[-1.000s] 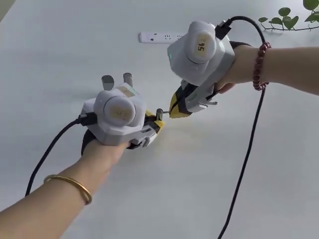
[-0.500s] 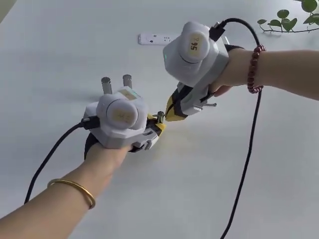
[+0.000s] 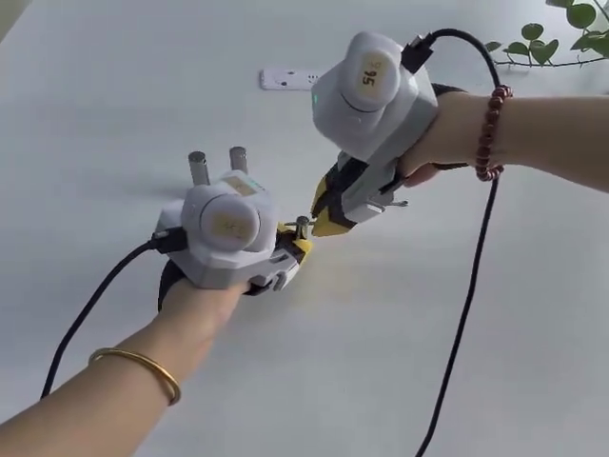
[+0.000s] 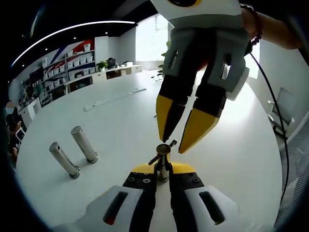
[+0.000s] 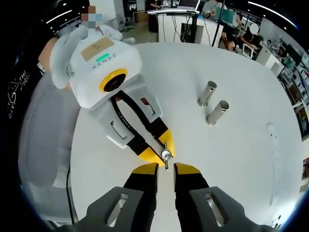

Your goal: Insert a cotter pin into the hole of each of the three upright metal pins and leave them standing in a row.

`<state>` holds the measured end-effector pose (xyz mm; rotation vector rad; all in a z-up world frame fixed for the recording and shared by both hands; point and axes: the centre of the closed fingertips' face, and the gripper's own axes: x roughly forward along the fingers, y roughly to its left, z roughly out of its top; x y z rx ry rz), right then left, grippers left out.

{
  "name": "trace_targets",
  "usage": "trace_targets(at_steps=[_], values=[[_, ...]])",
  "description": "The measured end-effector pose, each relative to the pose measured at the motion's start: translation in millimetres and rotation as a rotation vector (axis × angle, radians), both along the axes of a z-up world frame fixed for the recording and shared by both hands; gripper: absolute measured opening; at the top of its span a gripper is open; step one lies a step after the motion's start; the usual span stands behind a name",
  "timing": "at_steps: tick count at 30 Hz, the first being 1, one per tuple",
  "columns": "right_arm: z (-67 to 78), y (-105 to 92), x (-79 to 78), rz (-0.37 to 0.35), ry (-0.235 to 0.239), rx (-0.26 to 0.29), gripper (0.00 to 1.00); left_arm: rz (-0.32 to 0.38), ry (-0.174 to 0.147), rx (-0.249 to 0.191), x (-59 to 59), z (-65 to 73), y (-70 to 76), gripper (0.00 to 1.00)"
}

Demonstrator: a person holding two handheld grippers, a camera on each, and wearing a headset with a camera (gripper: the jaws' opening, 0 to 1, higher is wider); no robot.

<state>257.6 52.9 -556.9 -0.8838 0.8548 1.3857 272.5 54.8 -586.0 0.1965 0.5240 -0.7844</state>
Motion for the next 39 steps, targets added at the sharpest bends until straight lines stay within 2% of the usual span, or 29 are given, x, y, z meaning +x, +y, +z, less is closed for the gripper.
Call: trace_targets(at_steps=[5,8,32,34,37,39], values=[[-4.1,-4.6,-2.7,0.015,-0.004,-0.023,0.02,0.004,0.002,-0.003,0.1,-0.2,0.1,0.07],[-4.3,-4.2,-1.4,0.010,-0.015,-0.017,0.00,0.007,0.005,-0.008,0.3,-0.4,0.0,0.07],[-3.8,4.8,2.0,-0.015,-0.006,0.021,0.00,0.026,0.022,-0.031,1.4,-2.9,-1.8,0.07],[-2.8,5.4,2.9,-0.038,0.002,0.029,0.00,0.029,0.028,-0.037,1.4,-2.9,-2.0,0.07],[1.0,9.7,2.4,-0.062,0.033,0.072,0.05,0.033,0.029,-0.039,1.3,-3.0,-2.1,0.07],[2.9,12.0,3.1,-0.068,0.038,0.090,0.05,0.033,0.029,-0.038,1.2,-3.1,-2.2,0.07]])
